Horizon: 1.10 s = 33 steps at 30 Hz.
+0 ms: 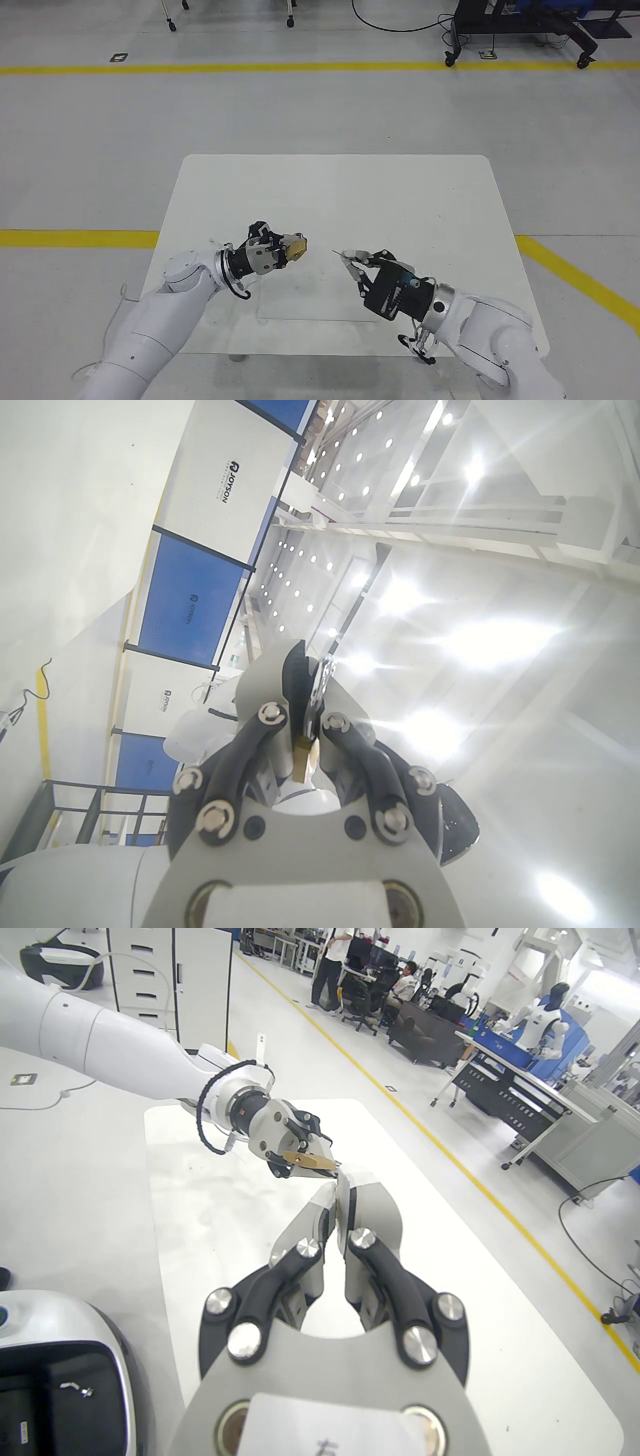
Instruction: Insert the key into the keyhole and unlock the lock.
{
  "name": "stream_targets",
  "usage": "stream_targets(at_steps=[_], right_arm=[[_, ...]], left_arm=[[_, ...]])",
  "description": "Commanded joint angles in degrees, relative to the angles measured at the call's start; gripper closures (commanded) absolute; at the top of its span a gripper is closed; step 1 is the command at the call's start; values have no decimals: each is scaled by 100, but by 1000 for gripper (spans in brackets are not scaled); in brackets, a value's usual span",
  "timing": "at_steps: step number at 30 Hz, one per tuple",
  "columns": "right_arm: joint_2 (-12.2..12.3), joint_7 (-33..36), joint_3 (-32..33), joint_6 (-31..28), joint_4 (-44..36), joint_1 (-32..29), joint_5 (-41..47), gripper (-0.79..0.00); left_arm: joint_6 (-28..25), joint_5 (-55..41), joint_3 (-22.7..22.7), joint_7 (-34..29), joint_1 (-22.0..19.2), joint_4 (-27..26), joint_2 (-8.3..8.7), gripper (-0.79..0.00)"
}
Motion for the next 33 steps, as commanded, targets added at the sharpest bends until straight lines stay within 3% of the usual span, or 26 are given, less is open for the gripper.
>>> stream_targets(at_steps=[1, 3, 8, 14, 23, 33], right_arm=[[0, 18, 1, -8, 5, 5, 18, 0], [0, 18, 1, -8, 5, 5, 18, 0], [11, 84, -178, -12, -84, 44, -483, 0], [101, 153, -758, -520, -454, 389, -2827, 0], [272, -390, -1847, -796, -459, 708, -6037, 0], [501, -1593, -2282, -959, -165, 766, -7706, 0]], left_arm=[[-2, -1, 1, -2, 0, 0, 0, 0], [-2, -1, 1, -2, 0, 0, 0, 0], [117, 1051, 243, 896, 65, -237, 7, 0], [833, 1130, 385, 1154, 26, -238, -48, 0], [1072, 1007, 384, 889, -36, -152, -96, 0], [1101, 1116, 363, 829, -29, -148, -119, 0]])
